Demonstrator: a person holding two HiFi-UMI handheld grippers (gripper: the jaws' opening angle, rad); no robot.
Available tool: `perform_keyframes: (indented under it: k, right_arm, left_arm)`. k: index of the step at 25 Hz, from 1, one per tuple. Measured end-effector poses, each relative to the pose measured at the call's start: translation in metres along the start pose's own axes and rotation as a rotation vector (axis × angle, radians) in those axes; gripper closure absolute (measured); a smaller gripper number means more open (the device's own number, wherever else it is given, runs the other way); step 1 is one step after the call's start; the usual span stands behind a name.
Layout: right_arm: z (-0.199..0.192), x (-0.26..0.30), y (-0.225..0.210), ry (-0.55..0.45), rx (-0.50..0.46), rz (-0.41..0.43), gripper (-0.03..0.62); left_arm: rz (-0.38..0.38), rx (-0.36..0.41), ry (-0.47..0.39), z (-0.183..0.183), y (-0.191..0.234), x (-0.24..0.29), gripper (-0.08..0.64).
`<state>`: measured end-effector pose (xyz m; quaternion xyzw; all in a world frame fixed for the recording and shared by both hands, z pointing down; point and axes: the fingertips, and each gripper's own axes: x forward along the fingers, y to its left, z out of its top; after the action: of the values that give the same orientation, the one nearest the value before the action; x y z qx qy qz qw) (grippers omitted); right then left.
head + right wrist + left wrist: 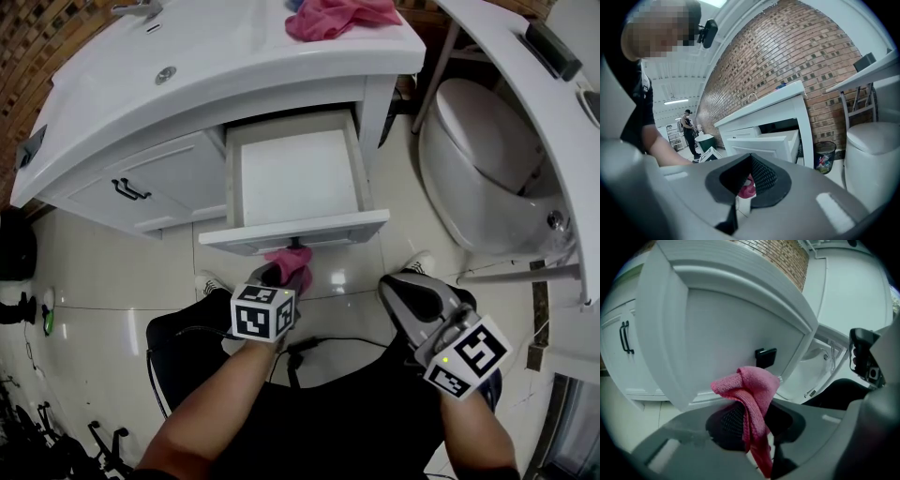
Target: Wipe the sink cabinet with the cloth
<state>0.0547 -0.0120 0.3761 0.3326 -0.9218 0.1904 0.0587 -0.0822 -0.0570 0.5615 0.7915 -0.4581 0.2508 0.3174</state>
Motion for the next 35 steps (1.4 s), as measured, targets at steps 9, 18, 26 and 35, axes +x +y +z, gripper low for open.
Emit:
perform_keyframes:
  k: [9, 18, 26, 35]
  right_arm:
    - [-0.003, -0.011, -0.002, 0.013, -0.006, -0.016, 0.586]
    - [-0.006, -0.028, -0.007, 0.012, 0.005, -0.043, 0.586]
    - [-0.006, -0.042, -0.013, 0.003, 0.006, -0.069, 0.586]
    - [-0.004, -0.046, -0.014, -0.009, 0.015, -0.074, 0.586]
  left_arm:
    - [-0.093, -0.018, -0.016, 0.012, -0.044, 0.028, 0.450]
    - [-0.173, 0.003, -0.031, 0.030, -0.093, 0.050, 0.451]
    - [-0.197, 0.013, -0.026, 0.032, -0.112, 0.058, 0.451]
    - [-0.245, 0.007, -0.045, 0.035, -0.122, 0.024, 0.451]
